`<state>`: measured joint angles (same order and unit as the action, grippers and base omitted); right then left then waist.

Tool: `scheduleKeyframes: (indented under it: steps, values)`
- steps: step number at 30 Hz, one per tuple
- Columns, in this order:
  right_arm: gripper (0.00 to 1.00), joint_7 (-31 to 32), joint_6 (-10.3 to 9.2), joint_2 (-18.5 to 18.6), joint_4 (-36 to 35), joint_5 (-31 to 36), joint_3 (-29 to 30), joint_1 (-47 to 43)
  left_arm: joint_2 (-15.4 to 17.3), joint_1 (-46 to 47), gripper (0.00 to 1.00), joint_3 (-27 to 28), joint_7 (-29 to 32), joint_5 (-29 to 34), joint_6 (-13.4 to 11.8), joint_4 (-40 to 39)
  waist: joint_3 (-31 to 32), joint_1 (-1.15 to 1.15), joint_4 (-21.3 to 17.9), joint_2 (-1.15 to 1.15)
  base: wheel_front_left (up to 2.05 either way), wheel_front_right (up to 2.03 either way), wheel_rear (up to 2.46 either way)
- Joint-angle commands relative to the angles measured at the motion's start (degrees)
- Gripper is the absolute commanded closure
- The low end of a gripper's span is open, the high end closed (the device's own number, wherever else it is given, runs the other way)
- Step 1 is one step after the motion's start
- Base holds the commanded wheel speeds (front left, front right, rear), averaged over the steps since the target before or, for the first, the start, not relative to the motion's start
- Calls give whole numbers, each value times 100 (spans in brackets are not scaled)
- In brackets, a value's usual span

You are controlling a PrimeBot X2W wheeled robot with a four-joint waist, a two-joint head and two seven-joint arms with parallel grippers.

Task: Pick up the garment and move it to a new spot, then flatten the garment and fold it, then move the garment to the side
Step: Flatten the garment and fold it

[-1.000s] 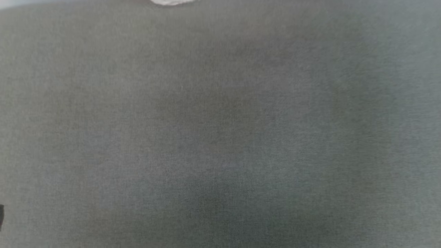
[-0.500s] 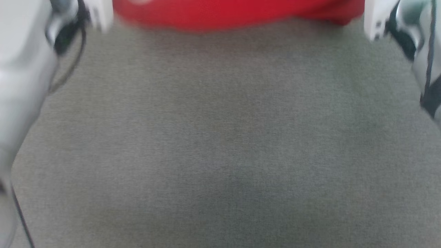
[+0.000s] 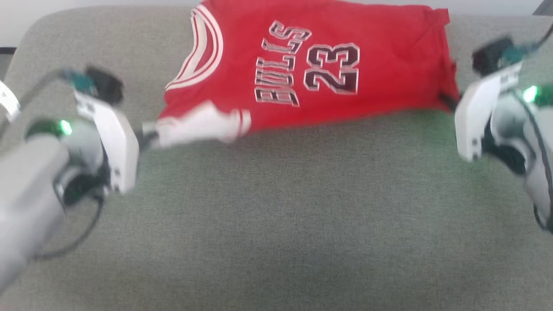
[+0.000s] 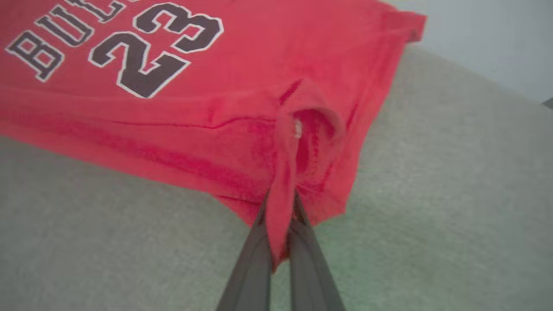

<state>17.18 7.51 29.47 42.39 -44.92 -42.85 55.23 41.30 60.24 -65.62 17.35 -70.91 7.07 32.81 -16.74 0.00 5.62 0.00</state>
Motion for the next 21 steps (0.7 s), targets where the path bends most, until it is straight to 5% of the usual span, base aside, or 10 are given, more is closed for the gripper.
scheduleKeyframes:
  steps: [1,13,21]
  values:
    - [100,72,-4,101,-99,-58,-27,-169,60,-145,100,-21,29,-36,-82,-74,22,0,-6,0,0,0,0]
    - [100,1136,-5,1151,-2074,-595,401,-2349,969,-1911,100,-322,112,-606,-1325,-2292,86,0,-52,0,0,0,0]
    - [100,1711,-5,1417,-3133,-569,1237,-3732,1436,-2598,100,-439,40,-729,-1928,-3263,88,0,-86,0,0,0,0]
